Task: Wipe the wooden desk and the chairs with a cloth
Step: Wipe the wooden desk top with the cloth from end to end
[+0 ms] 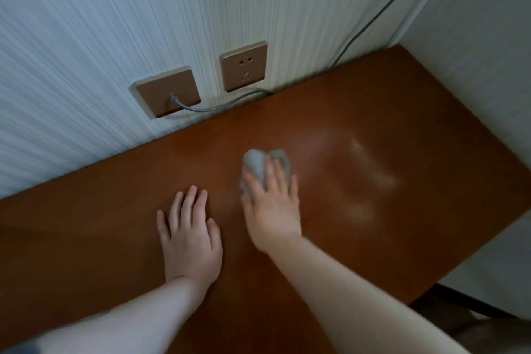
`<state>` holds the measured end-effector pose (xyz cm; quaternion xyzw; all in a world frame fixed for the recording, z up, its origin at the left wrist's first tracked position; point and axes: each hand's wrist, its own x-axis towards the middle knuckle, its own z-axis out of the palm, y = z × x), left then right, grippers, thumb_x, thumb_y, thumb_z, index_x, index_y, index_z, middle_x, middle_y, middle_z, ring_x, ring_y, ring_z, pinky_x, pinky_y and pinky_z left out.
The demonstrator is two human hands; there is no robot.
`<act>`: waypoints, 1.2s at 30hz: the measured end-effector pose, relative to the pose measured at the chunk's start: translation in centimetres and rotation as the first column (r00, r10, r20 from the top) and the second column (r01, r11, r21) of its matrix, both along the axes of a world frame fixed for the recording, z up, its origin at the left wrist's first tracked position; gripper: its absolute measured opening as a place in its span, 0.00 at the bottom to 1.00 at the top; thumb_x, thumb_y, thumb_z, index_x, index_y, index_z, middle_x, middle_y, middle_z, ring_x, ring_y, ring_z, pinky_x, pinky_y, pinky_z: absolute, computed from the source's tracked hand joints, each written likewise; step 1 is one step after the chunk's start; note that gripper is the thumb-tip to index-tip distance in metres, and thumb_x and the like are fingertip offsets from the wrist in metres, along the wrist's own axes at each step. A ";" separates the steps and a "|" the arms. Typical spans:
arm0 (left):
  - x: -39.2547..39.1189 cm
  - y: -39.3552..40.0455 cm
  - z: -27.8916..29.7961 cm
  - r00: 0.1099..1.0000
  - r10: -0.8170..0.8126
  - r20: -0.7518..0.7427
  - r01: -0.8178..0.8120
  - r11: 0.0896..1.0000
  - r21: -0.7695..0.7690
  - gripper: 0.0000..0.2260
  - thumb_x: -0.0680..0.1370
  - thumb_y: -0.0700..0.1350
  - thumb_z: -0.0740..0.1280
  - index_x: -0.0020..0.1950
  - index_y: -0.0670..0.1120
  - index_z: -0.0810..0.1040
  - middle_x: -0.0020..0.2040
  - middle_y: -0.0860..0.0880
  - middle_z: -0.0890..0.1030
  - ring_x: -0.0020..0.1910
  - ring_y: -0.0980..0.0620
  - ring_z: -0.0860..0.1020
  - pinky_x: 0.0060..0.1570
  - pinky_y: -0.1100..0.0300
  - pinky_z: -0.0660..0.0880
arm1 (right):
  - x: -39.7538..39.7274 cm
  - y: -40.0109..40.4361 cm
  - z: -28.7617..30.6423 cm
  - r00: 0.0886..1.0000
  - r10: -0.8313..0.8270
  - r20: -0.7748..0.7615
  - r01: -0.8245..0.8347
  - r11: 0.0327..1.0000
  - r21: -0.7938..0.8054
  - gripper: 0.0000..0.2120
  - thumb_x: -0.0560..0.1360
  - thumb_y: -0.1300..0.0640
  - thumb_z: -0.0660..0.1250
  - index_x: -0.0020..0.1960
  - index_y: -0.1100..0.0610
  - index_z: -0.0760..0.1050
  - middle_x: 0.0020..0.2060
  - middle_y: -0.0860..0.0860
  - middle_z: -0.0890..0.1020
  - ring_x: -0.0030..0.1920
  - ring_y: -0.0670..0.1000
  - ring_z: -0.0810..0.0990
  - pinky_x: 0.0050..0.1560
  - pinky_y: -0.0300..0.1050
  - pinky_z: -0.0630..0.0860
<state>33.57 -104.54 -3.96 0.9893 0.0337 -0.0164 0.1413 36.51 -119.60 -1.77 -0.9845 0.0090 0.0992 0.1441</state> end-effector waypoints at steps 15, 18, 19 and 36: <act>0.0 0.0 0.0 1.000 0.001 -0.012 -0.001 1.000 -0.015 0.26 0.78 0.52 0.47 0.73 0.48 0.68 0.75 0.50 0.65 0.76 0.49 0.57 0.74 0.41 0.50 | 1.5 -0.8 -0.7 0.977 -0.199 0.072 0.200 0.980 -0.014 0.24 0.82 0.45 0.46 0.78 0.42 0.52 0.79 0.53 0.47 0.78 0.53 0.41 0.76 0.60 0.42; 0.0 0.1 -0.1 1.000 -0.013 0.008 0.013 1.000 -0.008 0.25 0.77 0.51 0.49 0.71 0.47 0.70 0.73 0.49 0.68 0.75 0.47 0.61 0.72 0.39 0.55 | -3.5 -0.8 -0.7 0.963 0.261 0.070 -0.261 0.965 -0.016 0.23 0.81 0.46 0.48 0.76 0.41 0.59 0.78 0.52 0.56 0.78 0.52 0.48 0.75 0.59 0.48; 0.0 0.1 -0.2 1.000 -0.017 0.003 0.017 1.000 -0.003 0.25 0.77 0.51 0.50 0.71 0.47 0.71 0.73 0.49 0.68 0.74 0.46 0.62 0.72 0.39 0.56 | -5.1 -2.0 -0.6 0.914 0.403 0.044 -0.402 0.915 -0.031 0.22 0.82 0.45 0.49 0.76 0.39 0.57 0.78 0.50 0.55 0.78 0.51 0.48 0.74 0.57 0.47; -0.2 0.4 -0.6 1.000 0.008 0.009 -0.007 0.996 -0.091 0.27 0.77 0.49 0.52 0.76 0.44 0.57 0.72 0.46 0.69 0.75 0.47 0.61 0.73 0.40 0.55 | -1.4 0.7 -0.5 0.904 0.425 0.044 -0.426 0.904 0.035 0.22 0.82 0.45 0.45 0.76 0.38 0.54 0.79 0.47 0.48 0.78 0.47 0.38 0.76 0.56 0.39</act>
